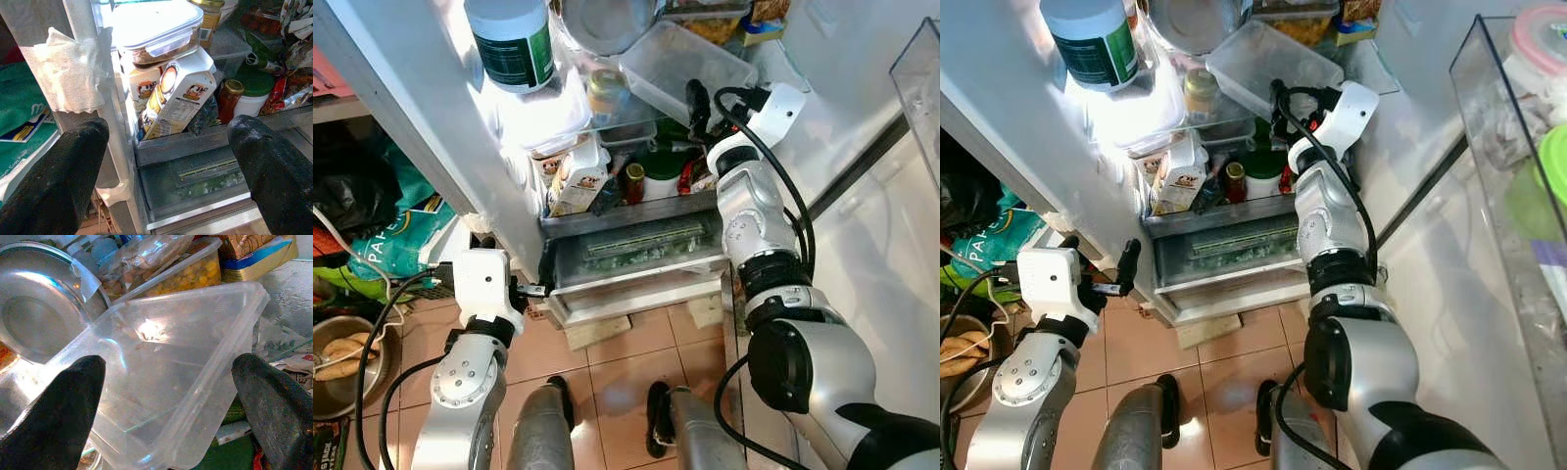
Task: Restocking fridge
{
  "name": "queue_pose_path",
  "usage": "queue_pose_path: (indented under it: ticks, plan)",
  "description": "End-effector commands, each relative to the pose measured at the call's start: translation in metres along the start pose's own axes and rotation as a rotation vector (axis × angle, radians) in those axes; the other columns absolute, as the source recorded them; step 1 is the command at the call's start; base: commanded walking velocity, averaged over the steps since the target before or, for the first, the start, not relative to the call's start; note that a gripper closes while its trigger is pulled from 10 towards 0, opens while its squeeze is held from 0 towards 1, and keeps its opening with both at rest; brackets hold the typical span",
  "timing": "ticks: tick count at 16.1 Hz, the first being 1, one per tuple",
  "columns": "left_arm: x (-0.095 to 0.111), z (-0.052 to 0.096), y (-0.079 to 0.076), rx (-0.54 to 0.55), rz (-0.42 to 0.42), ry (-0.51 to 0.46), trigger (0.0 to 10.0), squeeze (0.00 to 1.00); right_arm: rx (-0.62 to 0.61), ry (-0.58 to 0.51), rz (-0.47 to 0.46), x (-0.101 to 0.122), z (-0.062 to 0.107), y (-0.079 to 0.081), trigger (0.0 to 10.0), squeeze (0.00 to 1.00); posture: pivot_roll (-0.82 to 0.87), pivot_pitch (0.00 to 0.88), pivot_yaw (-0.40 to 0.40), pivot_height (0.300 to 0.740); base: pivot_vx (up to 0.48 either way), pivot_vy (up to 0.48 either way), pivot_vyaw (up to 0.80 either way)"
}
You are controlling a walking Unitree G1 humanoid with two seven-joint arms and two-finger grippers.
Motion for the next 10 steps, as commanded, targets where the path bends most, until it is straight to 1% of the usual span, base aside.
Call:
queue_pose_path:
  ticks: [1, 3, 4, 6, 10]
  plan:
    - [-0.005, 0.001, 0.002, -0.002, -0.004, 0.019, 10.0, 0.0, 0.012, 0.013, -0.016, -0.003, 0.001, 0.004, 10.0, 0.0, 0.22, 0.204, 0.014, 0.74, 0.0, 0.0, 0.0]
    - [-0.005, 0.0, 0.002, -0.002, -0.004, 0.015, 10.0, 0.0, 0.015, 0.026, -0.051, -0.008, 0.002, 0.012, 10.0, 0.0, 0.23, 0.203, 0.014, 0.74, 0.0, 0.0, 0.0]
    - [-0.005, 0.0, 0.002, -0.002, -0.005, 0.014, 10.0, 0.0, 0.012, 0.035, -0.062, -0.011, 0.002, 0.014, 0.0, 0.0, 0.23, 0.203, 0.013, 0.74, 0.0, 0.0, 0.0]
    - [-0.005, 0.001, 0.003, 0.003, -0.007, 0.014, 10.0, 0.0, 0.02, 0.045, -0.084, -0.013, 0.001, 0.021, 0.0, 0.0, 0.23, 0.204, 0.01, 0.74, 0.0, 0.0, 0.0]
    - [-0.005, 0.0, 0.003, 0.007, -0.004, 0.012, 10.0, 0.0, 0.02, 0.063, -0.097, -0.013, 0.0, 0.024, 0.0, 0.0, 0.22, 0.202, 0.004, 0.74, 0.0, 0.0, 0.0]
Point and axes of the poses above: a point about 5 cm out from each wrist's last joint towards the gripper, its own z axis pointing back from the gripper into the wrist, its own x axis along the axis of the wrist's last joint, y = z × x, the point moved 2 cm from there along -z, pointing out of the wrist towards the gripper, and after that the axes turned 2 degrees about z, right-handed, at the moved point
